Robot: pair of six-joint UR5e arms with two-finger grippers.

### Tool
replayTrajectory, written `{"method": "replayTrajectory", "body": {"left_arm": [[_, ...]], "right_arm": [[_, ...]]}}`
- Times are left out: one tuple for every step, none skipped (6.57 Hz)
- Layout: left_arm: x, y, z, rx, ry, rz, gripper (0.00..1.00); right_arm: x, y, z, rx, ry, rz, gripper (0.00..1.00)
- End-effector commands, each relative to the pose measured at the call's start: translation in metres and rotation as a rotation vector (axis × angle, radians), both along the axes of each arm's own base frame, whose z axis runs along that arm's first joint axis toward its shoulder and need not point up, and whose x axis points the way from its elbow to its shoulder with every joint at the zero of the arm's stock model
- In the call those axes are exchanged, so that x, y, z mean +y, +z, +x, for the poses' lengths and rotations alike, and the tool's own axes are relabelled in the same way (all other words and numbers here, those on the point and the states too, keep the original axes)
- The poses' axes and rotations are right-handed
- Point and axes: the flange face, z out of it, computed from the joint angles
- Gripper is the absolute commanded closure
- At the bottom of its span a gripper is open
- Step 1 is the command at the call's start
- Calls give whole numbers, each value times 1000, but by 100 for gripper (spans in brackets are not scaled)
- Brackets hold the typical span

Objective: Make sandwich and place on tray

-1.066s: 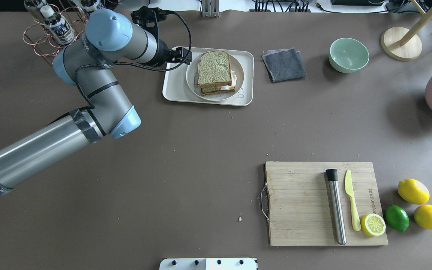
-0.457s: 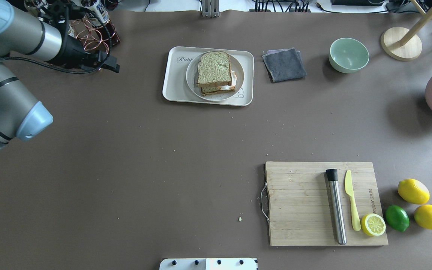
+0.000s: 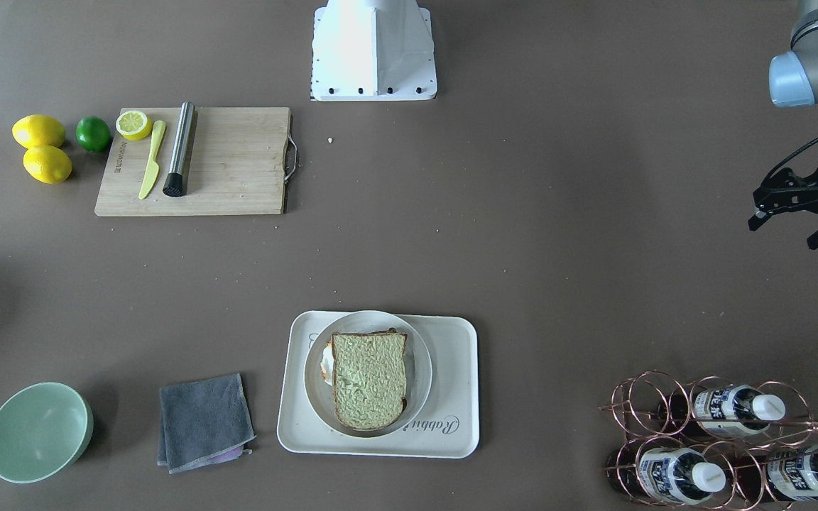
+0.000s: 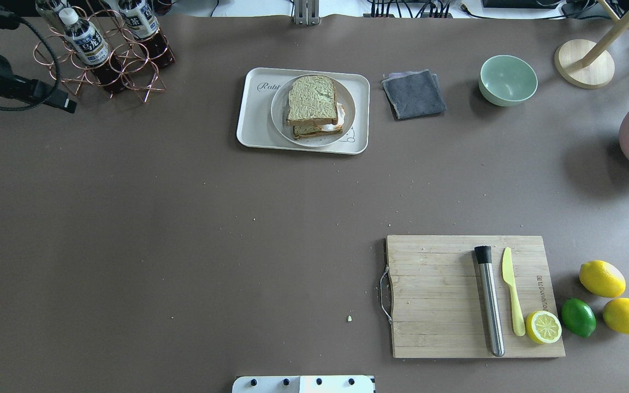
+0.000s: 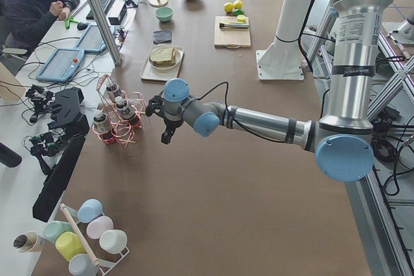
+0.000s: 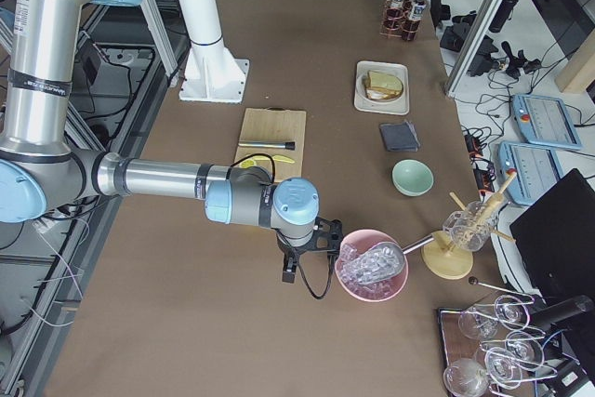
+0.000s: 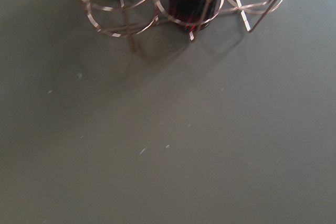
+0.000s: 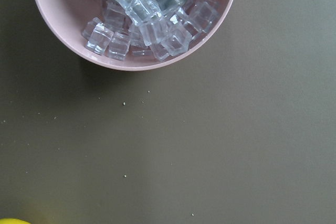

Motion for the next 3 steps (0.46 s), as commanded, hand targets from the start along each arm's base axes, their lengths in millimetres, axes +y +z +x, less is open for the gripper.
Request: {"method": "replayTrajectory", "body": {"left_arm": [[33, 62, -81, -66, 40, -11, 2], [37, 81, -93, -97, 30, -85, 2], [45, 97, -110, -106, -3, -178, 2]], "right_arm": [[-5, -3, -4, 3, -8, 6, 0], [-6, -4, -4, 0, -8, 8, 0], [-6, -3, -4, 5, -8, 9, 0]]}}
